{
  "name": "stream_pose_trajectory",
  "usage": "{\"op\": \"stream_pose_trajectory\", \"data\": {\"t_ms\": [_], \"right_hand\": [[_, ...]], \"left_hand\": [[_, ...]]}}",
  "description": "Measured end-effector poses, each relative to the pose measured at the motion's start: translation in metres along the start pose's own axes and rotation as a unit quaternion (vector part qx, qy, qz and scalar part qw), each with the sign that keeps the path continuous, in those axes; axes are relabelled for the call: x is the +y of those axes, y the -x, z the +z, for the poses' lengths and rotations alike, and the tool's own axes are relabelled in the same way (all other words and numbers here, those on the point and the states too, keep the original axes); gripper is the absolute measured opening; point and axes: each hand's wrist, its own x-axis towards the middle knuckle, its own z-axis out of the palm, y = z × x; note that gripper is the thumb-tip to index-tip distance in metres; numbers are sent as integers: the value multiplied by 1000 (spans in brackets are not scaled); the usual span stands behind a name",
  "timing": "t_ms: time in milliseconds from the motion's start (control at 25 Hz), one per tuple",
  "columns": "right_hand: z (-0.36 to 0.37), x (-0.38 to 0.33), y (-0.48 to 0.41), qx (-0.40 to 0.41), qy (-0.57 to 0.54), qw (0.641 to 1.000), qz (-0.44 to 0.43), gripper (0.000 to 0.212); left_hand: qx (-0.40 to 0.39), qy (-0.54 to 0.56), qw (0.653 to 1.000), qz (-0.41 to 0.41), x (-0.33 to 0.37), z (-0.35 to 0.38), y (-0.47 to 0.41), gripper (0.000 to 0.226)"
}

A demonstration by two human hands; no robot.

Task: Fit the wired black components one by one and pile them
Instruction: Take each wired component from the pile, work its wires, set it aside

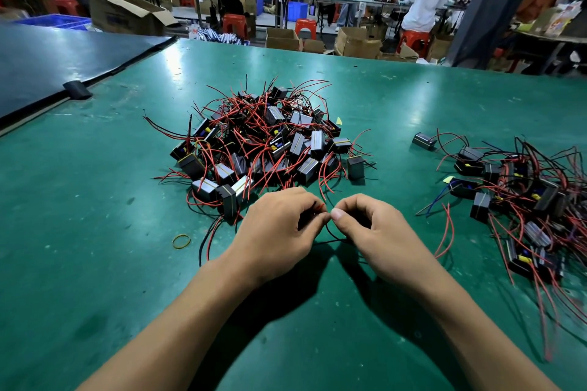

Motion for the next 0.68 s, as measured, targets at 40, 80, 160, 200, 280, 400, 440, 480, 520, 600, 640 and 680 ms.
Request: {"op": "stream_pose_trajectory", "data": {"t_ms": [40,80,160,200,280,400,440,480,520,600,640,680], "right_hand": [[-1,0,1,2,63,998,-16,15],[-2,0,2,8,148,988,-48,15],[-2,-3,5,20,314,941,-124,11],[-2,-4,5,26,351,925,-143,9],[0,-3,5,40,332,931,-147,10],[7,-2,5,84,127,985,-82,19],[7,-3,6,94,85,990,-59,22],[8,-4,6,97,60,993,-39,24],[8,-5,6,96,41,994,-22,25],[8,-6,6,92,7,996,5,24],[8,-5,6,91,-5,996,14,23],[8,-5,5,90,-11,996,21,21]], "left_hand": [[-13,-25,1000,15,0,-1,0,13],[-25,-49,998,30,0,-1,0,14],[-37,-76,996,42,0,-2,0,16],[-36,-74,996,38,0,-2,0,16],[-27,-38,999,15,-1,-1,0,16],[1,30,999,-40,-3,0,1,13],[7,38,998,-49,-3,1,1,14],[9,40,998,-50,-3,1,1,16],[9,40,998,-49,-3,1,1,18],[9,40,998,-45,-3,1,1,22],[7,38,998,-43,-3,0,1,22],[3,34,999,-42,-4,0,1,19]]}}
